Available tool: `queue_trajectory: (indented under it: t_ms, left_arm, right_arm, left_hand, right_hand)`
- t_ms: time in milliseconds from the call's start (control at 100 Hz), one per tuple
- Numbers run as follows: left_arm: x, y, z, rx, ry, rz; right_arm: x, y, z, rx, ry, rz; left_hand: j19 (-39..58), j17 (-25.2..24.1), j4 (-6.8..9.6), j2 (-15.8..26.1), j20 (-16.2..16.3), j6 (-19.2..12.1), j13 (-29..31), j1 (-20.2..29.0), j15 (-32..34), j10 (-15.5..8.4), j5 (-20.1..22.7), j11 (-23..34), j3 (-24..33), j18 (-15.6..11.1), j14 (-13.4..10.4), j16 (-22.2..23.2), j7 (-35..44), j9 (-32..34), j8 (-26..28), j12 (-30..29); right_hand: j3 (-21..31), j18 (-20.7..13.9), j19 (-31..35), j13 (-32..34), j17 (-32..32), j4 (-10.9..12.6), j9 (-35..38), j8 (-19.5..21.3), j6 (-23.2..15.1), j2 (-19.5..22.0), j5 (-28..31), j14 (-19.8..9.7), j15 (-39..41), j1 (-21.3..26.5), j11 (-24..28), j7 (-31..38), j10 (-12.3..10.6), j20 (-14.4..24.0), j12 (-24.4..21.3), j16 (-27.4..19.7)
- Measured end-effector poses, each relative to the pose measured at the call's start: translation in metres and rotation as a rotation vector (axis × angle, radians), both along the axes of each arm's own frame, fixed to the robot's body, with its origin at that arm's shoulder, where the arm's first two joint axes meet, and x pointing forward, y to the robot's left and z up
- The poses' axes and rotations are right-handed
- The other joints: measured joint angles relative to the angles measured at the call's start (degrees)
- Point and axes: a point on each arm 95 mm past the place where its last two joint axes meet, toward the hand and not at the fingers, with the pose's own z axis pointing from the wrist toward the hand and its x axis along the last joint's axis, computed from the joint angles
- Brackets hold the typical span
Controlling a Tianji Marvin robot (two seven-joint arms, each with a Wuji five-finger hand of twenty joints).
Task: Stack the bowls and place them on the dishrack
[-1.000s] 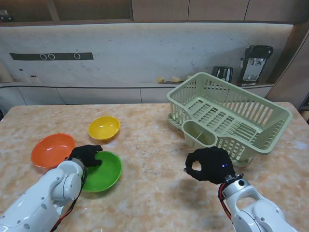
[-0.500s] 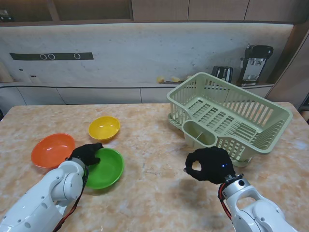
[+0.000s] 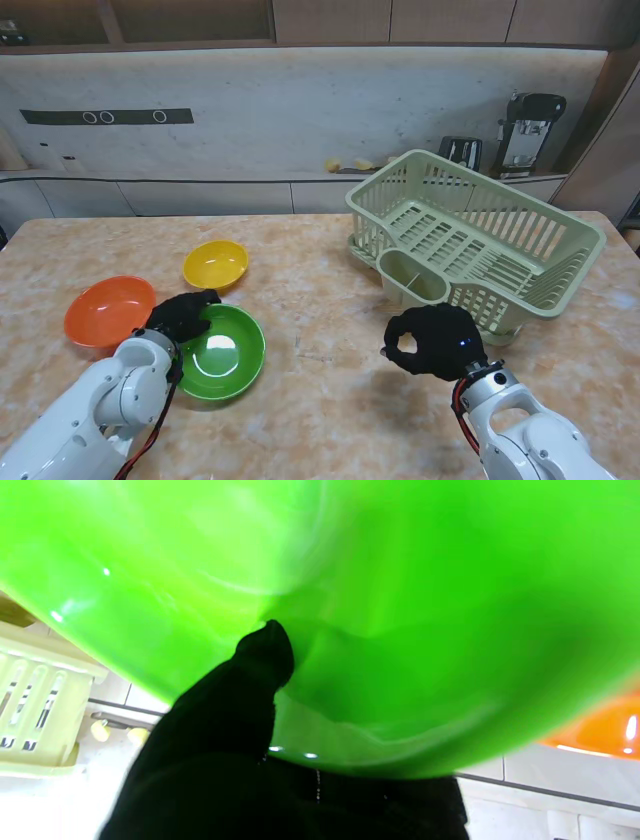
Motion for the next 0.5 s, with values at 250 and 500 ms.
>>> queue_trajectory:
  t_ms: [250, 500]
  left_arm:
    - [-0.014, -0.008, 0.017, -0.042, -0.054, -0.018]
    - [-0.028, -0.019, 0.032, -0.093, -0.091, -0.042]
  right_arm:
    - [0.000, 0.000, 0.000, 0.000, 0.000, 0.000]
    - [0.000, 0.000, 0.000, 0.000, 0.000, 0.000]
  left_hand:
    - [1.4, 4.4, 0.06, -0.8, 0.2, 0.2, 3.1, -1.2, 1.1, 0.0, 0.9, 1.8, 1.3, -0.7, -0.6, 2.9, 0.0, 0.9, 0.0, 0.0]
    - [1.7, 7.1, 0.10, -2.2, 0.3, 0.6, 5.8, -1.7, 4.9, 0.1, 1.3, 2.3, 1.4, -0.9, -1.0, 5.8, 0.0, 0.9, 1.4, 0.0]
  right_hand:
    - [0.0, 0.0, 0.0, 0.0, 0.0, 0.0, 0.0, 0.0, 0.0, 0.0, 0.0, 0.0, 0.0, 0.0, 0.0, 0.0, 0.0, 0.0, 0.0, 0.0]
    - [0.0, 0.0, 0.0, 0.0, 0.0, 0.0, 0.0, 0.0, 0.0, 0.0, 0.0, 0.0, 0.0, 0.0, 0.0, 0.0, 0.0, 0.0, 0.0, 0.0]
